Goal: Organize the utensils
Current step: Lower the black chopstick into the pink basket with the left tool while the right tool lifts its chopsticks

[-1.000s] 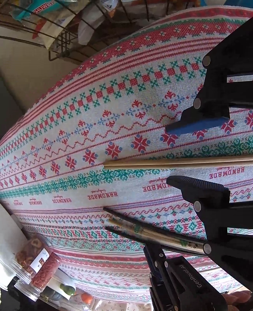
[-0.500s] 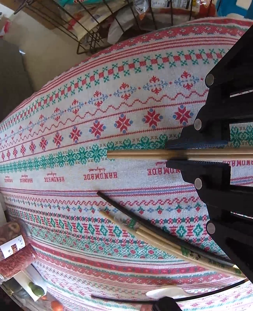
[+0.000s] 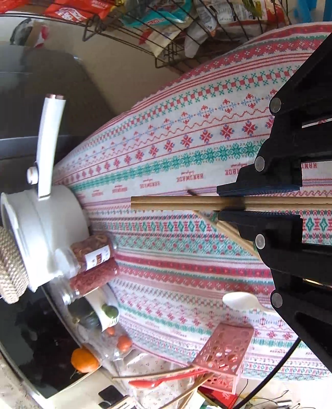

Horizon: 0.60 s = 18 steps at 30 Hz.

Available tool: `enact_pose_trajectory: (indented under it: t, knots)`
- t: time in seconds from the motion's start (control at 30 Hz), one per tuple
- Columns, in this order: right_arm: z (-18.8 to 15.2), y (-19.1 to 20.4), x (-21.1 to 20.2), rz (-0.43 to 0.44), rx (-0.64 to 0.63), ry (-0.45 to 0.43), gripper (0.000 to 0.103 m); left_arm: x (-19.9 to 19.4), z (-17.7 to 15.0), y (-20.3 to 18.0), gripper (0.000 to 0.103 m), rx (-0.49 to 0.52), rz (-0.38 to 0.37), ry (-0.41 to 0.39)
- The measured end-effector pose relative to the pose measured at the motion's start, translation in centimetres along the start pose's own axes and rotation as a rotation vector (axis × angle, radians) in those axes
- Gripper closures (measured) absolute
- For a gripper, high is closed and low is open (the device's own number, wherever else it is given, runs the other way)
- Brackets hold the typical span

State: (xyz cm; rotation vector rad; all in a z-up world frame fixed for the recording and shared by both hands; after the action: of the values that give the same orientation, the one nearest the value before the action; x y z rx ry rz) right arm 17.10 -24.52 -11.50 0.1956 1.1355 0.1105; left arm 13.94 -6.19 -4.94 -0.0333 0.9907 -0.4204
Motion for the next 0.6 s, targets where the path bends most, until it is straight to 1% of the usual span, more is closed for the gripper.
enact_pose_trajectory:
  t: [0.1, 0.27, 0.37, 0.43, 0.5, 0.6]
  knots:
    - [0.5, 1.4, -2.0, 0.016, -0.022, -0.070, 0.094, -2.4, 0.8, 0.3, 0.098, -0.003, -0.008, -0.062]
    - [1.7, 3.4, -4.7, 0.052, -0.046, -0.188, 0.094, -6.7, 2.2, 1.2, 0.098, -0.017, 0.001, -0.174]
    - [2.2, 4.5, -6.1, 0.068, -0.061, -0.243, 0.094, -9.3, 2.9, 2.2, 0.098, -0.036, 0.014, -0.244]
    - [2.4, 5.3, -6.4, 0.079, -0.079, -0.255, 0.094, -10.7, 3.3, 2.9, 0.098, -0.050, 0.028, -0.287]
    - [2.4, 5.9, -6.3, 0.084, -0.091, -0.257, 0.094, -11.9, 3.7, 3.9, 0.098, -0.060, 0.061, -0.324]
    - [2.3, 6.6, -6.0, 0.090, -0.108, -0.250, 0.094, -12.5, 4.1, 5.7, 0.098, -0.092, 0.091, -0.352]
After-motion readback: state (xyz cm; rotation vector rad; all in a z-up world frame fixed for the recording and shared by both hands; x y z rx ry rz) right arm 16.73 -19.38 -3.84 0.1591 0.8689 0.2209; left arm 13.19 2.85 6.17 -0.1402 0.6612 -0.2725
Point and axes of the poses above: each gripper's, at about its wrist camera, not at the fingertips, and x roughly the way its jaws point, y to its left, z to its top, the point moved 10 cm from there along x, roughly the way its jaws point, and after that the axes turned 12 degrees about y, right-handed, at the moved point
